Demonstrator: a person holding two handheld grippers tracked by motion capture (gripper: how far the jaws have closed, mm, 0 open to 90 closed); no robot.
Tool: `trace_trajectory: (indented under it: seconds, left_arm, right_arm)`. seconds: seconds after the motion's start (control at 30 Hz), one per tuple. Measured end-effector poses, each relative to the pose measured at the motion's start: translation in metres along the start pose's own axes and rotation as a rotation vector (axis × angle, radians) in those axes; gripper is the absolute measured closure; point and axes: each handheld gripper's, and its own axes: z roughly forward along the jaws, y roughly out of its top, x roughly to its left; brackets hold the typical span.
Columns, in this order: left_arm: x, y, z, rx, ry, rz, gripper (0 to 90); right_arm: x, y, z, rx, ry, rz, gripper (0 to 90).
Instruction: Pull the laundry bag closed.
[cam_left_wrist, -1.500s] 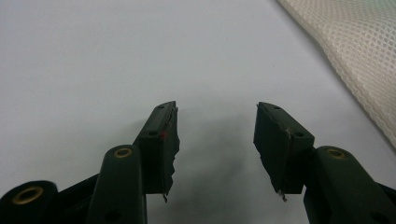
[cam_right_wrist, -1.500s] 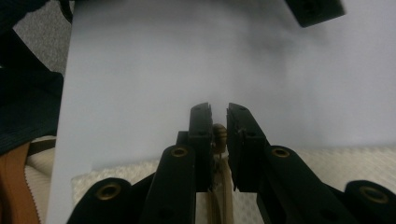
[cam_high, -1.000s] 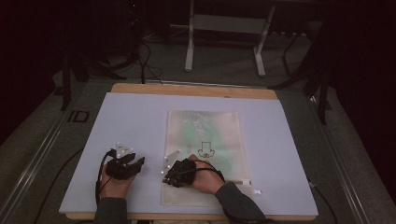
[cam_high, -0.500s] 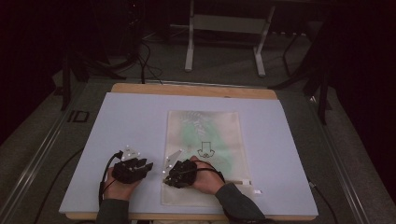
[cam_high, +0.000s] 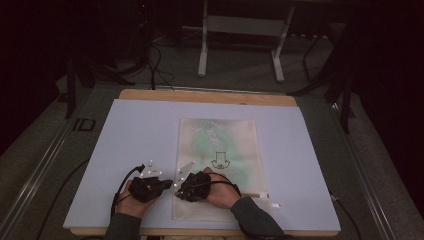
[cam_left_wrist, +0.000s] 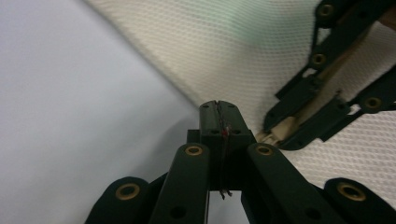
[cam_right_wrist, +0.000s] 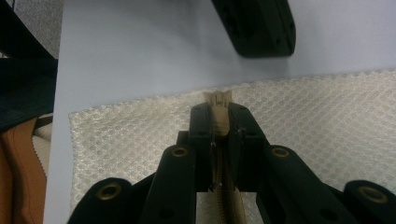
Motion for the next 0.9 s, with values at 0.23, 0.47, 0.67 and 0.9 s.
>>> trace_trajectory:
  seconds: [0.23, 0.47, 0.67, 0.9]
  left_arm:
    - [-0.006, 0.002, 0.005, 0.016, -0.021, 0.026, 89.3]
    - [-0.009, 0.005, 0.011, 0.032, -0.028, 0.044, 89.2]
    - [-0.009, 0.006, 0.016, 0.065, -0.029, 0.031, 89.2]
    - [-0.004, 0.006, 0.018, 0.079, -0.053, -0.018, 89.6]
  right_arm:
    - [0.002, 0.001, 0.0, 0.006, -0.015, -0.008, 81.2]
    - [0.002, 0.0, 0.0, 0.0, -0.015, -0.008, 81.3]
    - [0.002, -0.001, 0.0, -0.007, -0.014, -0.008, 81.3]
    - [-0.003, -0.007, 0.0, -0.052, 0.023, 0.032, 81.8]
